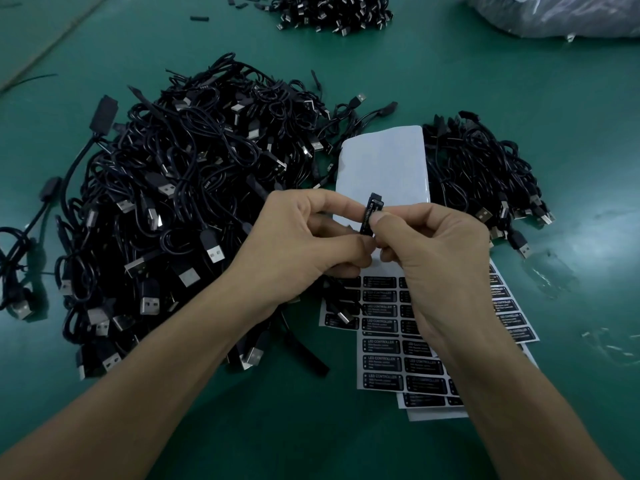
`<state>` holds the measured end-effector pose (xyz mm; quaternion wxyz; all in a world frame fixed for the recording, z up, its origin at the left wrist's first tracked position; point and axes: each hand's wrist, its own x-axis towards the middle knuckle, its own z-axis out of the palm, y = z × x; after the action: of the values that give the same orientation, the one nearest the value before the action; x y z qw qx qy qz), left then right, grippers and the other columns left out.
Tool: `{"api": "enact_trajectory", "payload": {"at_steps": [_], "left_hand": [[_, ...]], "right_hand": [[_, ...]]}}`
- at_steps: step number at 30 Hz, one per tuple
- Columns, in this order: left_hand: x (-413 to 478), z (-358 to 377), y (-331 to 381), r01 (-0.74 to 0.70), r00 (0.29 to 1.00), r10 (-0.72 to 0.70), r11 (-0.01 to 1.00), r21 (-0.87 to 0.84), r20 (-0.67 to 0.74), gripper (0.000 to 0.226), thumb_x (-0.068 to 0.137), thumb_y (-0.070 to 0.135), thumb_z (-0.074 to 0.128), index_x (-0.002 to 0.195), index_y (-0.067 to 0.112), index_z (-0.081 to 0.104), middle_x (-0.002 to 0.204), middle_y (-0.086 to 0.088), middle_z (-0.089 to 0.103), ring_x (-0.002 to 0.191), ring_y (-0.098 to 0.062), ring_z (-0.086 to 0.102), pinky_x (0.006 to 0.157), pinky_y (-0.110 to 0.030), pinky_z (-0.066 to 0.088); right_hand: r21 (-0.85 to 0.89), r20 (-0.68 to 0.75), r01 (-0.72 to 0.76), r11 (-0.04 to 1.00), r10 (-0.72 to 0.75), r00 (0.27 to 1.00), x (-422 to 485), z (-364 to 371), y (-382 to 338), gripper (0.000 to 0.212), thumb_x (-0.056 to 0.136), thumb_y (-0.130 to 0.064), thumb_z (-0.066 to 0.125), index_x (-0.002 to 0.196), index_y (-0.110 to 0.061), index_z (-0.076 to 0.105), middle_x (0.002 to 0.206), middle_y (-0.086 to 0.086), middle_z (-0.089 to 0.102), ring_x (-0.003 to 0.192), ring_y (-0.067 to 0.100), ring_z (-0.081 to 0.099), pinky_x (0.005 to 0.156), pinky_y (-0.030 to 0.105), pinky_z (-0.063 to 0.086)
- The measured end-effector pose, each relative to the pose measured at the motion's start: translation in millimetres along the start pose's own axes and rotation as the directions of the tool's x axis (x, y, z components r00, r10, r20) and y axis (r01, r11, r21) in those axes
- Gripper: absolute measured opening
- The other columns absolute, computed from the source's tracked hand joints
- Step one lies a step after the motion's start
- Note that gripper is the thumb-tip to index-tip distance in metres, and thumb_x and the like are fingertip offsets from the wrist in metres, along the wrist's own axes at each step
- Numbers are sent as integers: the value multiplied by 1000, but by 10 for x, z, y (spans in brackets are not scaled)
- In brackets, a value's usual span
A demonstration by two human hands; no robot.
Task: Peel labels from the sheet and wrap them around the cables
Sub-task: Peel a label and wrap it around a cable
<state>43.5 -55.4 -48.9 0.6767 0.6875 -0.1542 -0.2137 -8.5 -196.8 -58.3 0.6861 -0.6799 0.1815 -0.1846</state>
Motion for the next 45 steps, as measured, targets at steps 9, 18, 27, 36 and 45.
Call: {"api": "enact_trajectory", "payload": {"at_steps": [9,18,27,36,45], "left_hand": [[8,7,-12,11,1000,-11,1000,-12,-8,6,88,5,73,93,10,72,73,-12,76,68,-19,76,63,-28,62],[8,7,-17,-1,1000,1,1000,-9,1,10,86,3,75,91,11,73,72,-10,76,66,-17,75,62,-24,60],[11,23,-19,-4,1000,5,1000,11,-22,15,86,0,75,83,14,73,70,-10,75,63,-19,74,61,-27,61],[14,23,-19,-6,999,6,1000,10,-40,16,85,-1,74,80,15,73,70,-10,75,63,-19,74,61,-28,62],[24,14,-29,0,1000,1,999,33,-26,6,86,-1,72,86,5,72,72,-13,75,60,-18,72,58,-25,59]], "right_hand": [[9,-2,0,1000,0,1000,1,14,8,12,83,-5,73,72,-9,72,59,-2,67,54,6,59,55,16,49],[50,18,-28,998,27,999,7,-1,12,12,82,-3,72,71,-9,72,59,-3,66,53,6,58,56,16,48],[66,48,-23,998,20,999,10,-17,8,13,80,-4,75,69,-11,72,59,-1,67,53,8,61,55,17,48],[134,16,-39,990,37,999,15,-32,30,39,76,-5,83,90,-15,47,68,0,72,57,13,65,56,19,50],[51,150,24,998,-32,988,43,-49,32,7,83,-17,79,81,-13,74,61,-6,66,56,2,56,54,14,46]]}}
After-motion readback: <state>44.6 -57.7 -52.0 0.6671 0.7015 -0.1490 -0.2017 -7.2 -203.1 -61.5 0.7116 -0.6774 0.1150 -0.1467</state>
